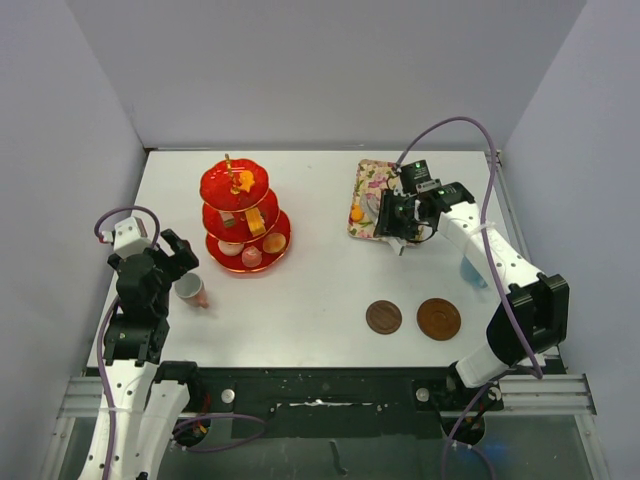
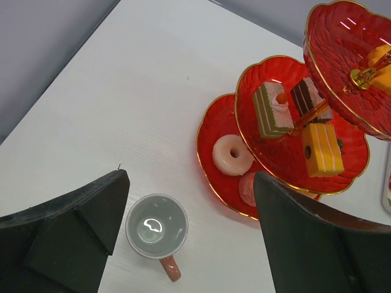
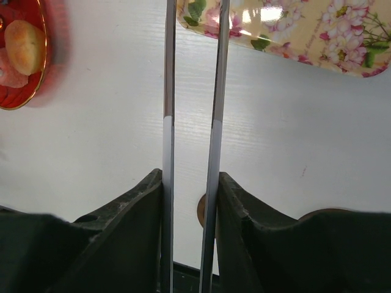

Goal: Serve the afternoon tea
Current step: Pick up the desert from the tray.

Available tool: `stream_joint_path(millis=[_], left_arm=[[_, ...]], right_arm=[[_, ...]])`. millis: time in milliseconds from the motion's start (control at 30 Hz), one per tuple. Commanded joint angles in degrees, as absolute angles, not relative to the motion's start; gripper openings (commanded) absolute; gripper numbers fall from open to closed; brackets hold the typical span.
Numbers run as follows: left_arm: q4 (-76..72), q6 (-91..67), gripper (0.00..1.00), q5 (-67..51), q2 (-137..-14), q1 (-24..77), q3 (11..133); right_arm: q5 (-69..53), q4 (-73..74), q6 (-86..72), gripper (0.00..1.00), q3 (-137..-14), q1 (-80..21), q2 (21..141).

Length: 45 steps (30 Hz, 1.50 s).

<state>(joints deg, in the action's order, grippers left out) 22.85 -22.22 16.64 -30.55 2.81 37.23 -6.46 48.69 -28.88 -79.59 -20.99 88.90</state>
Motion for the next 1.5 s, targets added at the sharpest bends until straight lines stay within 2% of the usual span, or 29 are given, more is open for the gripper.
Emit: stream_joint_path(millis=[0,667,1067,1467], left_arm=[[20.1,-22.0,0.82,16.8,-30.1,2.9,37.9],[20.1,-21.9,0.81,16.4,-30.2,2.9,37.9],[20.0,-21.9,0.82,16.3,-30.4,2.9,37.9],[20.0,-21.9,0.82,16.4,-30.2,2.9,37.9]], right_arm=[[-6.9,45.2,-28.0,0.33,-79.5,-21.0,89.3],[-7.2,45.8,-26.4,0.37,-82.3,-21.1,96.1],[-6.7,46.0,-26.9,0.38,-85.0,-21.2,96.2],[-4.5,48.8,-25.9,0.38,-89.5,-21.8,102.1]])
